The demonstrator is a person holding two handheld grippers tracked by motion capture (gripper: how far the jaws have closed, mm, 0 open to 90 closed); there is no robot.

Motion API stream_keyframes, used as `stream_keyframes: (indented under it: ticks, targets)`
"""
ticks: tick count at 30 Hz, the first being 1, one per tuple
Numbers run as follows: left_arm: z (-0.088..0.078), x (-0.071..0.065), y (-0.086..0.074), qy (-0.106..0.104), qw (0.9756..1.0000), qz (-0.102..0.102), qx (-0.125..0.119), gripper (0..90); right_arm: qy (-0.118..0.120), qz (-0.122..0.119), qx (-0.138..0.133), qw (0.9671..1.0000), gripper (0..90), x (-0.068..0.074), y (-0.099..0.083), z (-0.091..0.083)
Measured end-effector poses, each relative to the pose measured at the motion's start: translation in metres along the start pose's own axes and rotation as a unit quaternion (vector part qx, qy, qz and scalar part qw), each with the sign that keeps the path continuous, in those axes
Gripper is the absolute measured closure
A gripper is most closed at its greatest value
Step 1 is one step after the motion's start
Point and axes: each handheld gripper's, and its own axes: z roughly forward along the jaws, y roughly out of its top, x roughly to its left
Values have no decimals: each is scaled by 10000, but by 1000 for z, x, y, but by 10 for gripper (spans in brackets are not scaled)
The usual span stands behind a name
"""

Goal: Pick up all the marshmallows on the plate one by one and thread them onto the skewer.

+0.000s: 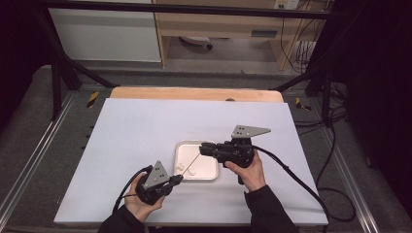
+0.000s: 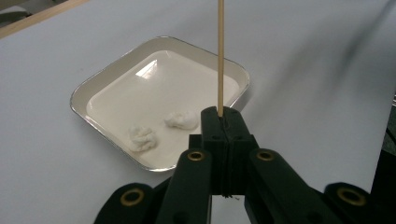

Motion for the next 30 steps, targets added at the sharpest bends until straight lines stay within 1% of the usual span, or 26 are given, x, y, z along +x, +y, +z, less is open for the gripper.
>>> stream_keyframes:
  ticks: [3, 5, 7, 10, 13, 16, 18, 21, 24, 27, 29, 30]
  targets:
    - [1, 0, -1, -19, 10000, -47, -66, 893, 43, 32, -48, 10000, 791, 0, -2, 2]
    - [1, 0, -2, -11, 9999, -84, -91, 894, 111, 85, -95, 9999, 794, 1, -3, 3]
    - [1, 1, -2, -36, 9999, -133, -98, 894, 155, 126, -173, 9997, 797, 1, -4, 5]
    - [0, 0, -3, -5, 9998, -151, -148, 894, 185, 186, -255, 9993, 802, 2, -6, 9]
    - [1, 1, -4, 17, 9996, -237, -146, 894, 211, 206, -242, 9993, 805, 2, -7, 11]
    - [1, 2, -5, 37, 9996, -245, -166, 894, 232, 197, -261, 9992, 808, 4, -9, 13]
    - [1, 0, -5, 53, 9996, -222, -189, 894, 250, 243, -319, 9989, 809, 4, -10, 14]
    - [2, 0, -5, 63, 9995, -233, -209, 894, 237, 231, -407, 9986, 812, 6, -12, 17]
    - [1, 0, -5, 75, 9993, -265, -253, 894, 240, 233, -433, 9985, 812, 7, -13, 18]
    - [-2, 1, -4, 102, 9989, -289, -359, 894, 213, 228, -443, 9985, 812, 8, -14, 18]
    - [-4, 2, -3, 62, 9987, -348, -365, 895, 178, 199, -460, 9986, 812, 9, -14, 18]
    - [-4, 2, -3, 100, 9987, -324, -369, 894, 177, 193, -477, 9985, 812, 9, -14, 19]
